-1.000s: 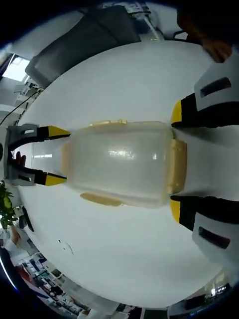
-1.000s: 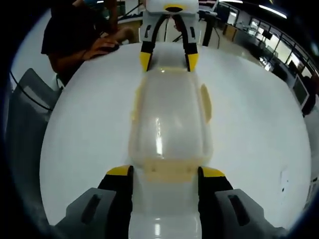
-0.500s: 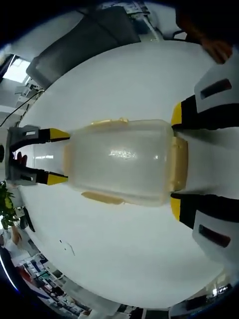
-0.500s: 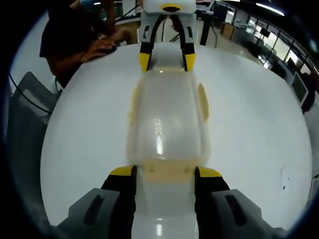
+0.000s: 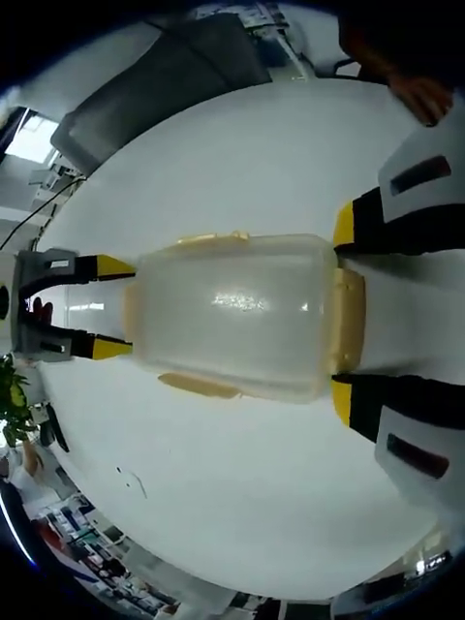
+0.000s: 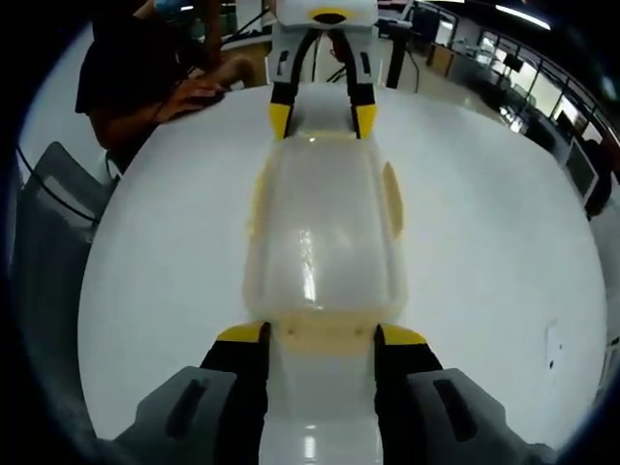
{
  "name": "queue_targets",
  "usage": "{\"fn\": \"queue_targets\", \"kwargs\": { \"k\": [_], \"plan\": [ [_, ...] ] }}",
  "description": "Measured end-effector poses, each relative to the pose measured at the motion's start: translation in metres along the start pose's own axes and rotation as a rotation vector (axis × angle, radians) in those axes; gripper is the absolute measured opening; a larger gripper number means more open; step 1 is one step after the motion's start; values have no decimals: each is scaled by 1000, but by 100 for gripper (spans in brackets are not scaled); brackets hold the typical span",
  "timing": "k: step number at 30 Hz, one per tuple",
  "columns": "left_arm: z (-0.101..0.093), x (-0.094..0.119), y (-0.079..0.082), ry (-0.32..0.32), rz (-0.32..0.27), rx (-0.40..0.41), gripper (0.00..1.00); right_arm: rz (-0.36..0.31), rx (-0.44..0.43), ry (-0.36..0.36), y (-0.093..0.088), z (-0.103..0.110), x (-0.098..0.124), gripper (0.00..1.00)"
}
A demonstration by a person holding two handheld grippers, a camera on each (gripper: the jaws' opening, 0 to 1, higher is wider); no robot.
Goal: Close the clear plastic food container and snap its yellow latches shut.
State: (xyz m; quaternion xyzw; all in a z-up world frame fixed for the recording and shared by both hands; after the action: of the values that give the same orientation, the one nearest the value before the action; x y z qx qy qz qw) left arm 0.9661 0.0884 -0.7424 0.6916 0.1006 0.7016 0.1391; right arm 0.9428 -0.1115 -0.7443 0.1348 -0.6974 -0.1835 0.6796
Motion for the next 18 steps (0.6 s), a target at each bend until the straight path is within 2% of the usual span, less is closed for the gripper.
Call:
{"fn": "queue_targets", "kwargs": {
  "k": [18],
  "plan": [
    [6,1,0,-7,10,-16,39,-3,2,-1,-1,-3,1,38]
  ]
}}
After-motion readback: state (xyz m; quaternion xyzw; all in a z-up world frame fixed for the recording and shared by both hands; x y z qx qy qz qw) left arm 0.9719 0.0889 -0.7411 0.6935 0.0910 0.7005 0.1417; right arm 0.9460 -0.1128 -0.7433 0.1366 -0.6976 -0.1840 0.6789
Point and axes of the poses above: the point that each gripper's makers call its tool centre point, and the gripper's own axes: x roughly backward along the fingers, z roughly to its left, y roughly out of its top, the point moved 5 cm from there along x, roughly backward along the fingers, and after that the axes turned 3 degrees about z, right-handed, at the moved point
